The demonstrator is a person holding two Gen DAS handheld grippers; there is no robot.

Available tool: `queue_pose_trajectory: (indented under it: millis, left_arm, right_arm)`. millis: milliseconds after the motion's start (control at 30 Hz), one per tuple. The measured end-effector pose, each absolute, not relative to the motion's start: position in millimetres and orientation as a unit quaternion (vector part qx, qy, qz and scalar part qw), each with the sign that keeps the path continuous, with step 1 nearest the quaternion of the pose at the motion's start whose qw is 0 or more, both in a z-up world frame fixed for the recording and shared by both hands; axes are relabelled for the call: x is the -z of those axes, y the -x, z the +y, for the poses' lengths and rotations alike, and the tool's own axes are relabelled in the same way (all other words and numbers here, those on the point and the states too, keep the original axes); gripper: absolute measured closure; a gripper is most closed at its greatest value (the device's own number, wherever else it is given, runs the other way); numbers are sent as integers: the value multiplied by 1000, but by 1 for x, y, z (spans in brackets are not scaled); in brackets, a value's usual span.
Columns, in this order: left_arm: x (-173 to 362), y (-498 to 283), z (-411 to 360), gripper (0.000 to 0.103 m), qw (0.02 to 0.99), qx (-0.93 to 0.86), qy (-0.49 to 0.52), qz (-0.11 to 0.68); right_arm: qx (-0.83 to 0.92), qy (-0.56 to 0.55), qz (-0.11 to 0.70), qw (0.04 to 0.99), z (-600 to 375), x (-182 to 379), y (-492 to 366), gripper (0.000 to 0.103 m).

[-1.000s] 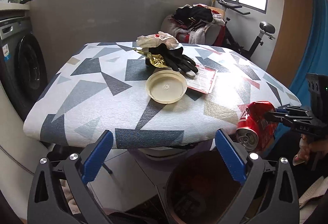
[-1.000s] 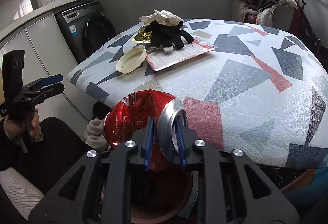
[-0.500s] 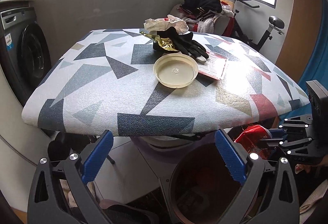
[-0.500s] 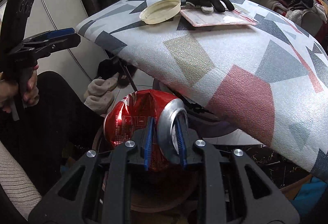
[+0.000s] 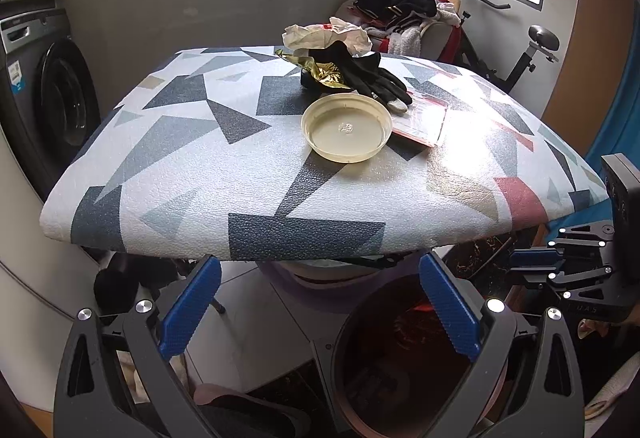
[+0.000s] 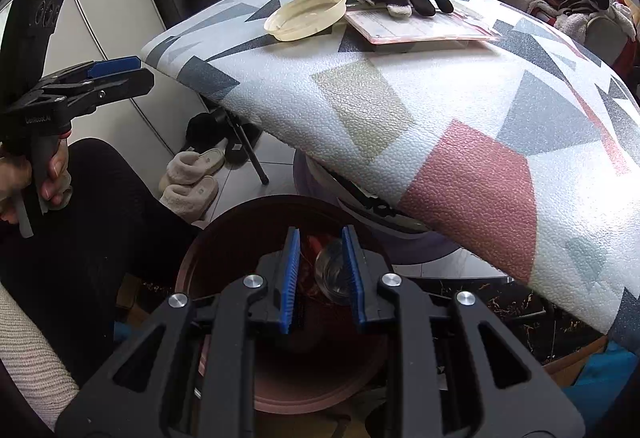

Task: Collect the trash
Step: 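Drop the red can into the bin with the right gripper while the left drops the milk carton, then move the right gripper toward the clear plastic package by the gloves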

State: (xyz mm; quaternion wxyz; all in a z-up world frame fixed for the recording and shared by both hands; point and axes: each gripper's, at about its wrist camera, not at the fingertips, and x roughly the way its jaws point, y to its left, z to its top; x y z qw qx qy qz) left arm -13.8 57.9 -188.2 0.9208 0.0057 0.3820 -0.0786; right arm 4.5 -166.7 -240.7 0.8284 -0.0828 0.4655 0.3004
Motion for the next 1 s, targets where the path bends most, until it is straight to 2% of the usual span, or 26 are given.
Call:
queue_pose_trajectory:
  millis: [100, 133, 167, 200, 267, 333, 467, 1000]
  left_arm:
    - [188, 14, 58, 6, 921, 78, -6, 382]
    - [188, 14, 58, 6, 921, 78, -5, 383]
    - [189, 13, 58, 6, 920, 78, -5, 383]
    - [189, 13, 58, 6, 920, 77, -5, 383]
    - [189, 13, 58, 6, 920, 77, -5, 384]
    - [189, 13, 58, 6, 920, 77, -6, 384]
    - [189, 13, 58, 6, 920, 77, -6, 384]
    - [189, 13, 59, 6, 920, 76, -8, 384]
  right_arm:
    - [-298, 84, 460, 832, -167, 239, -4, 74]
    - [-296, 85, 457, 834, -167, 238, -4, 65]
    - [-292, 86, 455, 837, -167, 237, -4, 51]
    - [-286, 88, 453, 840, -168, 237, -3, 44]
    - [-275, 86, 447, 847, -170, 235, -4, 23]
    - [-264, 82, 442, 854, -174, 233, -5, 12]
    - [-252, 71, 440, 859, -179, 231, -8, 9]
    - [-244, 66, 422, 871, -181, 226, -8, 6]
